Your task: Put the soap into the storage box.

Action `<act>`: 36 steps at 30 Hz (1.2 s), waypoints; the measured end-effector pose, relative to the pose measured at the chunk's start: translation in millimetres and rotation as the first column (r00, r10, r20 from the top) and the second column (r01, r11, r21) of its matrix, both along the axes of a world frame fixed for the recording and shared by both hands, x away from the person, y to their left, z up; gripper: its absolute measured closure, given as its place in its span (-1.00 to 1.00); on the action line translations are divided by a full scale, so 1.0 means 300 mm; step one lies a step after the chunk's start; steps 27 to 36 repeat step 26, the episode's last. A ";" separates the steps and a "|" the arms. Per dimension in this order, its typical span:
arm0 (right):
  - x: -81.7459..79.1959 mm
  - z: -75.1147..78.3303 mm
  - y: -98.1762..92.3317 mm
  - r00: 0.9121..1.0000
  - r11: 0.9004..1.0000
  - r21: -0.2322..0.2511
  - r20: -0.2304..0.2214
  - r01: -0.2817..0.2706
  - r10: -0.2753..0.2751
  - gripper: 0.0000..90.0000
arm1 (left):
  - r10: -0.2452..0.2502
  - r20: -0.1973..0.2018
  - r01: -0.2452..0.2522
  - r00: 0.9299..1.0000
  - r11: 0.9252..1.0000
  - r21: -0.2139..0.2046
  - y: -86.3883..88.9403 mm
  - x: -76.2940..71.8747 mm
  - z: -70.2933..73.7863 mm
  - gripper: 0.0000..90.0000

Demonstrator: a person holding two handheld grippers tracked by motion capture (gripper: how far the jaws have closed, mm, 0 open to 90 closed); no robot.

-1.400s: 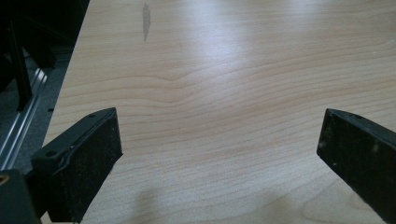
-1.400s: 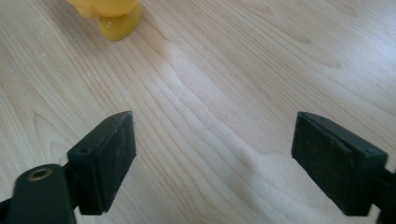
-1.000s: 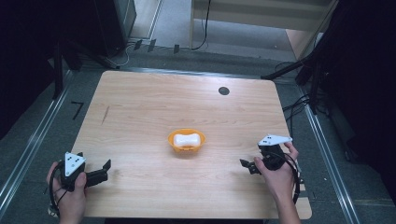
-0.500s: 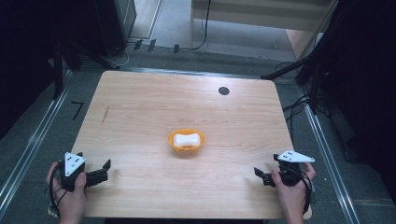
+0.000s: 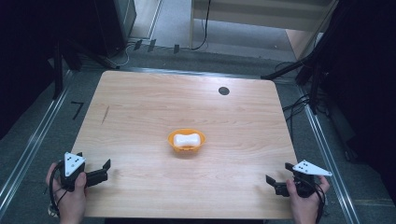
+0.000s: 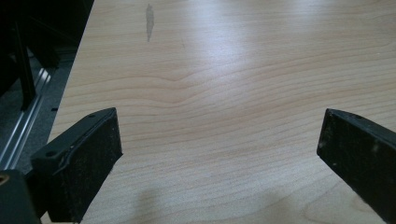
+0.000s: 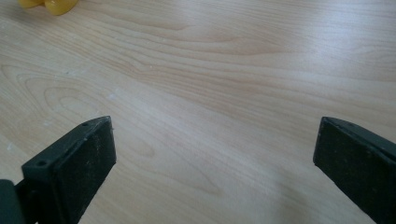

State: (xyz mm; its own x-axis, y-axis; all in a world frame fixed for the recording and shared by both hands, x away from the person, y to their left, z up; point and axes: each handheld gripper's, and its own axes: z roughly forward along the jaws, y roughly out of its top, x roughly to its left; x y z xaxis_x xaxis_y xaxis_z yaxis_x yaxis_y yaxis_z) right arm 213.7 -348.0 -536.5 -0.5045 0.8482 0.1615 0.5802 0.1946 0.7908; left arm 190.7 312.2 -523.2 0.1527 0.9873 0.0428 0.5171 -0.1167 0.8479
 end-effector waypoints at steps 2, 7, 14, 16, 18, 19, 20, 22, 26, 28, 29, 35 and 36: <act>-0.018 -0.005 -0.016 1.000 1.000 0.000 0.001 0.012 -0.012 -1.00 | 0.000 0.000 0.000 1.000 1.000 0.001 0.000 0.000 0.000 -1.00; -0.051 -0.013 -0.057 1.000 0.999 0.025 0.011 0.029 -0.029 -1.00 | -0.002 -0.002 0.002 1.000 1.000 0.000 0.000 0.000 0.000 -1.00; -0.085 -0.017 -0.124 0.995 0.989 0.129 0.057 0.079 -0.087 -1.00 | -0.007 -0.006 0.007 1.000 1.000 0.001 -0.001 0.003 0.000 -1.00; -0.083 -0.028 -0.141 0.993 0.979 0.190 0.072 0.074 -0.089 -1.00 | -0.008 -0.008 0.008 1.000 1.000 -0.001 -0.001 0.003 0.000 -1.00; -0.077 -0.039 -0.153 0.991 0.965 0.246 0.073 0.090 -0.111 -1.00 | -0.009 -0.009 0.009 1.000 1.000 -0.002 -0.001 0.004 -0.001 -1.00; -0.075 -0.042 -0.154 0.990 0.962 0.256 0.070 0.097 -0.119 -1.00 | -0.012 -0.010 0.012 1.000 1.000 -0.001 0.000 0.004 0.000 -1.00; -0.071 -0.047 -0.154 0.990 0.961 0.257 0.067 0.105 -0.126 -1.00 | -0.013 -0.011 0.013 1.000 1.000 0.001 -0.001 0.004 0.000 -1.00; -0.068 -0.048 -0.147 0.989 0.964 0.240 0.070 0.112 -0.132 -1.00 | -0.013 -0.012 0.013 1.000 1.000 0.002 -0.001 0.004 0.000 -1.00; -0.064 -0.053 -0.131 0.988 0.973 0.196 0.070 0.123 -0.139 -1.00 | -0.010 -0.021 0.010 1.000 1.000 0.000 -0.001 0.009 -0.002 -1.00; -0.064 -0.053 -0.131 0.988 0.973 0.196 0.070 0.123 -0.139 -1.00 | -0.010 -0.021 0.010 1.000 1.000 0.000 -0.001 0.009 -0.002 -1.00; -0.064 -0.053 -0.131 0.988 0.973 0.196 0.070 0.123 -0.139 -1.00 | -0.010 -0.021 0.010 1.000 1.000 0.000 -0.001 0.009 -0.002 -1.00; -0.064 -0.053 -0.131 0.988 0.973 0.196 0.070 0.123 -0.139 -1.00 | -0.010 -0.021 0.010 1.000 1.000 0.000 -0.001 0.009 -0.002 -1.00; -0.064 -0.053 -0.131 0.988 0.973 0.196 0.070 0.123 -0.139 -1.00 | -0.010 -0.021 0.010 1.000 1.000 0.000 -0.001 0.009 -0.002 -1.00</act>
